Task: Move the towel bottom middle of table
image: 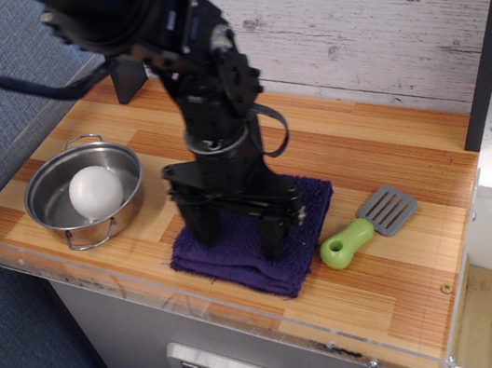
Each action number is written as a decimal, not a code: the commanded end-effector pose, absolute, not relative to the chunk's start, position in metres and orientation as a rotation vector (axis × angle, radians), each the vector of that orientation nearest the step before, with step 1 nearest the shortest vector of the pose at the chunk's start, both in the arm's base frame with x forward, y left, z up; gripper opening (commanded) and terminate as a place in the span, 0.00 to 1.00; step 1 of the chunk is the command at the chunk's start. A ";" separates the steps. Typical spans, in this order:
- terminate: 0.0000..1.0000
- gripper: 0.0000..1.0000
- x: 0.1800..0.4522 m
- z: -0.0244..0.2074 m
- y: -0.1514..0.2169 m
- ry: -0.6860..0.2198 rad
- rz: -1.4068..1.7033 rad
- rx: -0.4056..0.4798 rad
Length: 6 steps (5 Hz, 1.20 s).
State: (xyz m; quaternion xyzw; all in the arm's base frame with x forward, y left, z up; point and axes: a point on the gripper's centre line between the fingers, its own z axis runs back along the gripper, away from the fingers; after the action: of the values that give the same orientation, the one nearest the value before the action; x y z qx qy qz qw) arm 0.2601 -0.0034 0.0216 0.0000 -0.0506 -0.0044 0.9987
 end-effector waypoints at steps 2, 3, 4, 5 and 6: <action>0.00 1.00 0.265 0.068 -0.001 -0.213 -0.017 -0.019; 0.00 1.00 0.271 0.105 -0.003 -0.275 -0.025 -0.008; 0.00 1.00 0.279 0.128 0.001 -0.292 -0.011 -0.012; 0.00 1.00 0.299 0.140 0.008 -0.259 0.011 -0.018; 0.00 1.00 0.309 0.150 0.018 -0.239 0.029 -0.024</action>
State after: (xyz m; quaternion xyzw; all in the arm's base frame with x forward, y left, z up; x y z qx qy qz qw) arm 0.3073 0.0171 0.1388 -0.0145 -0.0970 0.0130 0.9951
